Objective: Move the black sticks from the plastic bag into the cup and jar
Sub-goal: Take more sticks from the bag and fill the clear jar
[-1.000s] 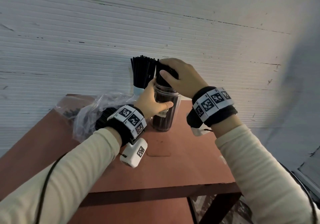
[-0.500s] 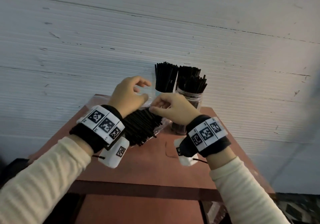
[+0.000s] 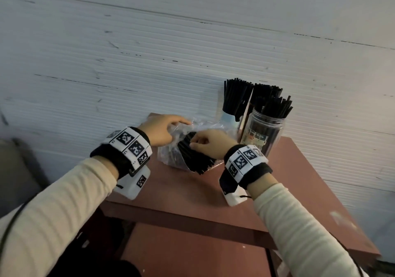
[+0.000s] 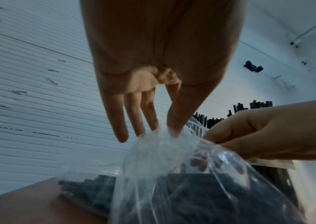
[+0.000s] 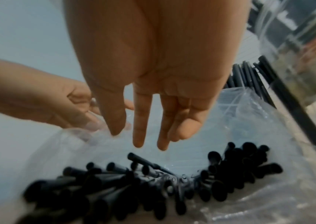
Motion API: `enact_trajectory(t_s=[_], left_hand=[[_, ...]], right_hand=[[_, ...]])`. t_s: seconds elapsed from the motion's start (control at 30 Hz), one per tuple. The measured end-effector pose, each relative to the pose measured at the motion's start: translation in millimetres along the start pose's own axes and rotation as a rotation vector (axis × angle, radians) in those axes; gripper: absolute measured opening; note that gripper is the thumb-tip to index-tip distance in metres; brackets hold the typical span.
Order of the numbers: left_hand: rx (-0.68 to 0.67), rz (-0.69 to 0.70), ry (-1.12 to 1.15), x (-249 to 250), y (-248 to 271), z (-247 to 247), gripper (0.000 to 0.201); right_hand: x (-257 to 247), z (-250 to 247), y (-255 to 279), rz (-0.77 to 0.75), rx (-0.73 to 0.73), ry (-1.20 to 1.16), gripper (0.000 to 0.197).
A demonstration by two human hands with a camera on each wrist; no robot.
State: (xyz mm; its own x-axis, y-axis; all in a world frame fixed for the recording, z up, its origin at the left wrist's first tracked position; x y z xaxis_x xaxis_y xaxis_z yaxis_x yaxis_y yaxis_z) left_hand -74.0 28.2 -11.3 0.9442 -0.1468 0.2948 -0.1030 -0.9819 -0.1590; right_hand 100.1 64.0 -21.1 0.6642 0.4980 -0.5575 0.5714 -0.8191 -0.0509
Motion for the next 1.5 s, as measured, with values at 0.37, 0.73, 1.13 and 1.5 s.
enact_trajectory(t_s=[0.37, 0.73, 1.13, 1.5], left_hand=[[0.115, -0.104, 0.163, -29, -13, -10, 0.069], [0.11, -0.062, 0.215, -37, -16, -1, 0.074], [0.04, -0.002, 0.208, -40, -17, 6, 0.08], [0.15, 0.033, 0.345, -38, -8, 7, 0.068]], right_hand=[[-17, 37, -42, 0.159, -0.141, 0.189, 0.062], [-20, 39, -41, 0.055, -0.133, 0.166, 0.041], [-18, 31, -36, 0.074, -0.051, 0.019, 0.028], [-12, 18, -21, 0.115, 0.042, -0.196, 0.036]])
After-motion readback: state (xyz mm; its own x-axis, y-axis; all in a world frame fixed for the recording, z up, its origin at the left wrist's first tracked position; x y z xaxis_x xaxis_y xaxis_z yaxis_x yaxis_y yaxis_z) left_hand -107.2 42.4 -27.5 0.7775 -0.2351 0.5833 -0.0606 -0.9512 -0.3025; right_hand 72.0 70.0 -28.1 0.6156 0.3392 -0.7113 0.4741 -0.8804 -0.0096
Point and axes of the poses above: each hand's wrist, its own y-axis away from the middle knuckle, its own z-axis out of the palm, x = y × z, the point moved 2 cm from there along -y, towards the middle knuckle, and after that the axes turned 14 degrees about -y, right-handed, at the moved point
